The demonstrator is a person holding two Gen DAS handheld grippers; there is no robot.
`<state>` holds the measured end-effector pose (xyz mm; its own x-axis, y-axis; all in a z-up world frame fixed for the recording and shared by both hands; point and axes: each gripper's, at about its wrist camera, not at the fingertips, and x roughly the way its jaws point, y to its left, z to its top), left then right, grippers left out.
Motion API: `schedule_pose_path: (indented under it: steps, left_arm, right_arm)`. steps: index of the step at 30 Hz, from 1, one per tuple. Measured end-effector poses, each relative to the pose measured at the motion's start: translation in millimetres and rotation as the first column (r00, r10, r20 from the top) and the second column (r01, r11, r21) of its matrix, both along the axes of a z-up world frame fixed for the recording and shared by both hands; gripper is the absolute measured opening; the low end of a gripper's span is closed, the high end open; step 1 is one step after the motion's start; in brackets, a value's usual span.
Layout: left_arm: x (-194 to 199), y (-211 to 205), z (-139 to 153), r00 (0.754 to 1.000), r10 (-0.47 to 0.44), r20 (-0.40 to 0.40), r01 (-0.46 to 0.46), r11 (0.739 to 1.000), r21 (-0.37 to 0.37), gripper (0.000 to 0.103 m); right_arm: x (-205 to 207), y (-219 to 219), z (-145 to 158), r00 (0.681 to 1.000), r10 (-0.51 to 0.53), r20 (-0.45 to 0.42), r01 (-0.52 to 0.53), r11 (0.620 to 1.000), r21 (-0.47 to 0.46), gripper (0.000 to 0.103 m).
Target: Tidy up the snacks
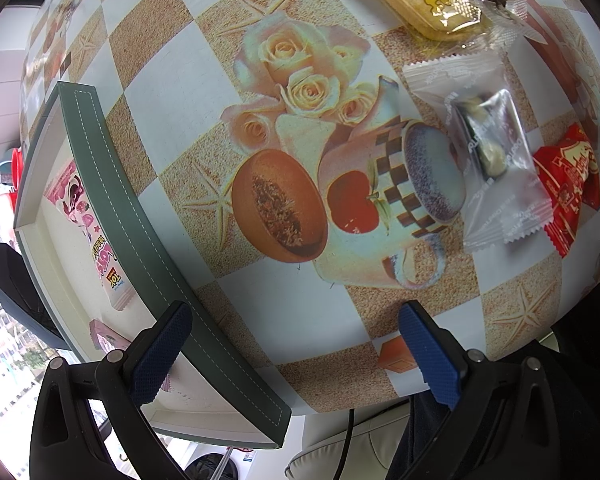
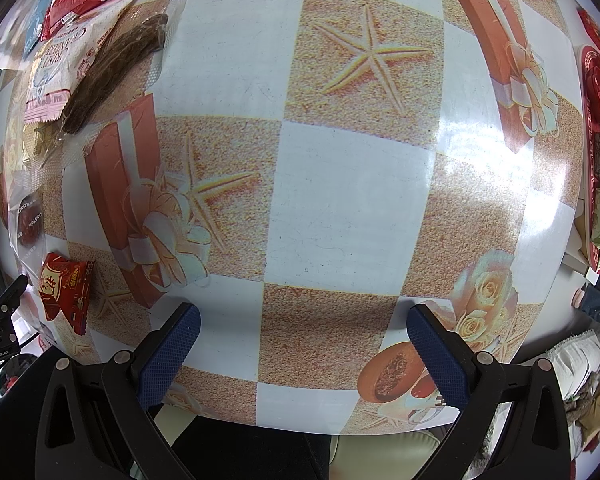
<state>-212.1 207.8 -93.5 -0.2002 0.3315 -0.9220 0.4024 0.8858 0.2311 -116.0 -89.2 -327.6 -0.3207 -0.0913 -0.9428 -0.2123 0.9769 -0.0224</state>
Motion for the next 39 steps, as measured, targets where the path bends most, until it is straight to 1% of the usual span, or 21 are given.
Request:
schedule_pose_path:
  steps: [6,10,14,16,18,20,22,24,25,29,32,35,38,39]
  left_arm:
    - [-1.1,2.9,0.7,1.000,0.010,0.009,-0.010,1.000,-0.010,0.103]
    - [-5.5,12.9,3.4,0.998,0.061,0.028,-0.060,0.998,-0.035,0.103]
    - [-10.7,14.5,10.9,0.995,0.073,0.068,-0.069,0.996,-0.049,0.103]
    - [-11.4,13.2,22.9,0.991,0.088,0.104,-0.079,0.993,-0.092,0.103]
    - [-5.2,13.4,40.9,0.981,0.126,0.145,-0.102,0.982,-0.159,0.103]
    - [6.2,13.8,56.8,0.969,0.167,0.181,-0.126,0.968,-0.217,0.103]
    - [20.4,13.5,65.9,0.957,0.214,0.196,-0.159,0.951,-0.263,0.103]
    - [41.1,13.5,68.7,0.940,0.282,0.191,-0.213,0.924,-0.317,0.103]
    - [53.1,12.7,66.6,0.931,0.314,0.184,-0.240,0.910,-0.339,0.103]
    - [89.1,7.3,53.2,0.903,0.391,0.179,-0.311,0.882,-0.355,0.103]
    - [107.8,0.8,41.5,0.885,0.443,0.143,-0.359,0.846,-0.395,0.103]
    - [119.4,-8.6,30.8,0.880,0.461,0.116,-0.379,0.828,-0.414,0.103]
    - [125.6,-24.3,17.9,0.874,0.479,0.083,-0.406,0.813,-0.417,0.103]
    - [126.6,-29.2,14.7,0.871,0.484,0.085,-0.413,0.815,-0.407,0.103]
  right_arm:
    - [-1.1,-0.3,1.4,1.000,0.000,0.007,0.000,1.000,0.001,0.103]
    - [-4.0,-2.3,5.7,0.999,-0.016,0.039,0.016,1.000,0.005,0.103]
    - [-9.2,-4.5,12.3,0.995,-0.029,0.100,0.028,0.999,0.017,0.103]
    - [-9.8,-4.0,14.1,0.994,-0.017,0.104,0.015,1.000,0.018,0.103]
    - [-8.2,-1.9,14.4,0.997,0.002,0.076,-0.002,1.000,0.006,0.103]
    - [-8.6,-1.2,13.4,1.000,0.002,0.029,-0.002,1.000,-0.008,0.103]
    - [-9.8,-0.5,15.9,1.000,-0.001,0.006,0.002,1.000,-0.013,0.103]
    - [-7.0,-1.0,22.0,1.000,-0.021,0.008,0.021,1.000,-0.007,0.103]
    - [-6.0,-1.3,24.8,0.999,-0.031,0.008,0.031,1.000,-0.004,0.103]
    - [0.1,-2.4,40.6,0.998,-0.052,0.019,0.052,0.999,0.006,0.103]
    - [1.7,-4.7,54.6,0.999,-0.039,0.034,0.039,0.999,0.005,0.103]
    - [-1.1,-10.9,63.6,0.999,-0.035,0.039,0.035,0.999,-0.005,0.103]
    - [-2.8,-18.6,65.2,0.998,-0.063,0.031,0.063,0.998,-0.012,0.103]
    - [-2.3,-21.9,65.8,0.997,-0.073,0.030,0.073,0.997,-0.014,0.103]
